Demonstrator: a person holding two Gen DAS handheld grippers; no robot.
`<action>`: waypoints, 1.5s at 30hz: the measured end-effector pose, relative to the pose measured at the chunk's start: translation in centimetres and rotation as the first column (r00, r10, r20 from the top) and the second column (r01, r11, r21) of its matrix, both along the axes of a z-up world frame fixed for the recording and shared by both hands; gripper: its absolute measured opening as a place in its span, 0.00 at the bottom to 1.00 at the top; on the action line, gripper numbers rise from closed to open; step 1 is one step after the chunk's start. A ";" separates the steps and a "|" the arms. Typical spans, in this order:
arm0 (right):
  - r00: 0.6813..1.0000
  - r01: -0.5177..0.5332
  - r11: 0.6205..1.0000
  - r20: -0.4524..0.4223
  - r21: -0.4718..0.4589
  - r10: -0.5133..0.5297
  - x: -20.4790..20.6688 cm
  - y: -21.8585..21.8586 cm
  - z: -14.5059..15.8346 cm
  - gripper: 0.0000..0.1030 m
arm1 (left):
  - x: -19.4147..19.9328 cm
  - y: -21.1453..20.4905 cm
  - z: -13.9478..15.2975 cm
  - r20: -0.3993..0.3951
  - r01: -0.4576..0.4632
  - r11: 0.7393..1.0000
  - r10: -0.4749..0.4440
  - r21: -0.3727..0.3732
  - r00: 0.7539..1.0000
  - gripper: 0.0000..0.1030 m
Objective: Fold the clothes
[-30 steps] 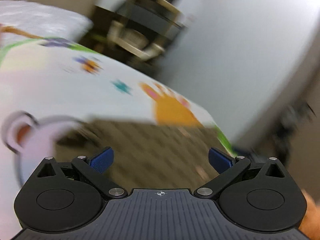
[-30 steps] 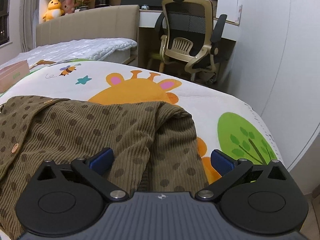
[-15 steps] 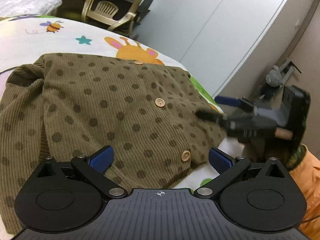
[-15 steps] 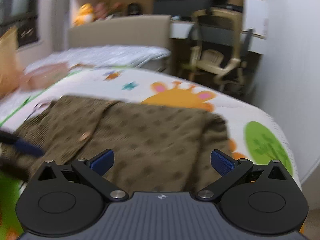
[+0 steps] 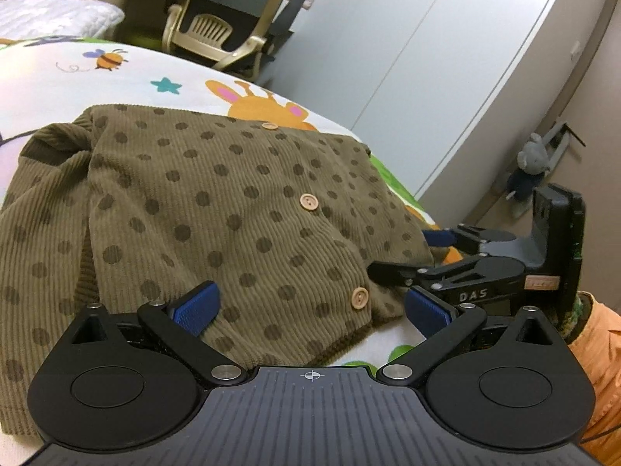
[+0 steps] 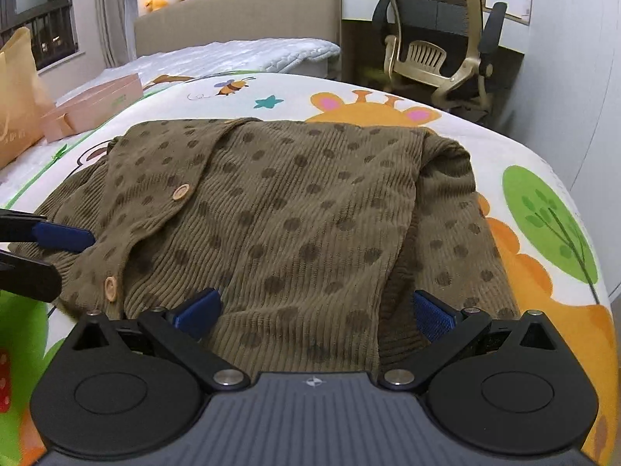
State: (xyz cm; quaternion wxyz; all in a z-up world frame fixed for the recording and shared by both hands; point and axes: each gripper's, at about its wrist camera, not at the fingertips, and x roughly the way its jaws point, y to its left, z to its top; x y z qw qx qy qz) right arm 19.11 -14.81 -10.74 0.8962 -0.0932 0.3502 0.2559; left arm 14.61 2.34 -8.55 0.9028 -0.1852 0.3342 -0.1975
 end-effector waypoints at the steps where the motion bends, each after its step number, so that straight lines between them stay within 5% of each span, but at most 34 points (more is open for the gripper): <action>1: 1.000 -0.005 1.000 0.011 -0.004 0.005 0.0 0.5 0.1 1.00 | 0.0 0.0 0.0 0.002 0.000 1.000 0.000 0.000 1.000 1.00; 11: 0.992 -0.054 0.997 0.111 -0.047 0.059 0.2 4.9 1.1 1.00 | -0.6 -0.1 0.0 0.010 0.005 1.000 -0.005 0.020 1.000 1.00; 19: 0.991 -0.082 0.996 0.105 -0.047 0.086 0.0 4.1 -0.3 1.00 | -1.1 2.2 1.0 -0.025 -0.064 0.996 0.063 -0.065 0.998 1.00; 25: 0.994 -0.081 0.997 0.069 -0.018 0.082 0.5 3.5 -0.3 1.00 | -0.6 4.3 2.6 0.000 -0.200 0.979 0.200 0.033 0.980 1.00; 31: 0.994 -0.075 0.997 0.078 -0.020 0.076 0.1 3.7 -0.3 1.00 | 5.6 2.1 5.0 0.065 -0.159 0.982 0.153 0.098 0.986 1.00; 37: 0.992 -0.076 0.997 0.099 -0.017 0.078 -0.5 3.4 -0.2 1.00 | 11.0 1.3 2.4 -0.021 -0.213 0.955 0.222 0.209 0.975 1.00; 45: 0.993 -0.031 0.998 0.113 0.063 0.023 2.2 2.6 2.5 1.00 | 10.4 1.5 1.2 -0.009 -0.169 0.960 0.176 0.225 0.984 1.00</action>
